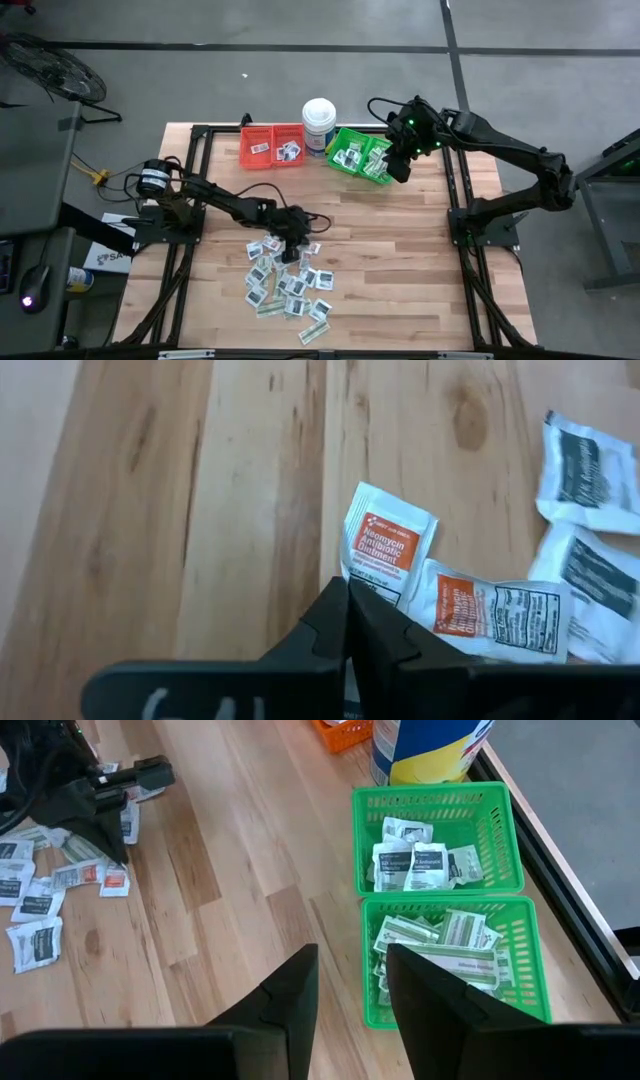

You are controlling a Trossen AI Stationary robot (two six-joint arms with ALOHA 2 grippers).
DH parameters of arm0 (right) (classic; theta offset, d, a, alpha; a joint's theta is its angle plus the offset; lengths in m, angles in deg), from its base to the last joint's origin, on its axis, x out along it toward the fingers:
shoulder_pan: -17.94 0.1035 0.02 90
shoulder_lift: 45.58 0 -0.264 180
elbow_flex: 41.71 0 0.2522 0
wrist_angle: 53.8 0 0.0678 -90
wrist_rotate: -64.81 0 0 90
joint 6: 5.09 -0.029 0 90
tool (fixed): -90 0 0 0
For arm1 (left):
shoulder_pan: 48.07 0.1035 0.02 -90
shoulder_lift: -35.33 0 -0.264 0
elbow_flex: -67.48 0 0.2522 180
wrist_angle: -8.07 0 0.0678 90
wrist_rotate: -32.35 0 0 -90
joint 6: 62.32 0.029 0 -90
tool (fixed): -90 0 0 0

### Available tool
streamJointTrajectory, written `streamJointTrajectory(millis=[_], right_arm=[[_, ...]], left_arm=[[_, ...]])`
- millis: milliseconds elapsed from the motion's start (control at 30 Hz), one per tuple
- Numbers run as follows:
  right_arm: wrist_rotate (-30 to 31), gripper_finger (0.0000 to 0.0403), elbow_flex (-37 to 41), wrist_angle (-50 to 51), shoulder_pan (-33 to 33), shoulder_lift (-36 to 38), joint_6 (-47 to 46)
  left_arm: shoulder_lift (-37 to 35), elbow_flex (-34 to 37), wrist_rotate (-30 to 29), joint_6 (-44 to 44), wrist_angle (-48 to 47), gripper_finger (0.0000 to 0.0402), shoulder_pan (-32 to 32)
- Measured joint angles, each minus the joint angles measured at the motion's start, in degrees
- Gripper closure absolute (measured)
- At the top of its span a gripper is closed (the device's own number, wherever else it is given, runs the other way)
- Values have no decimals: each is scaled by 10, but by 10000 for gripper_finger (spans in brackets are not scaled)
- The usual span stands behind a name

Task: Pick & Place First Aid Supplies
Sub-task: Put the orange ointment pack into the left orange bin

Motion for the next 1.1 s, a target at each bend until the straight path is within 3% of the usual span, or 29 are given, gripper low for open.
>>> streamJointTrajectory(millis=[700,1100], right_arm=[[0,289,0,0,0,0,4],[3,289,0,5,0,0,21]], left_arm=[[-101,-1,-32,-16,-43,401,8],[-253,1,-156,-28,-203,401,9]])
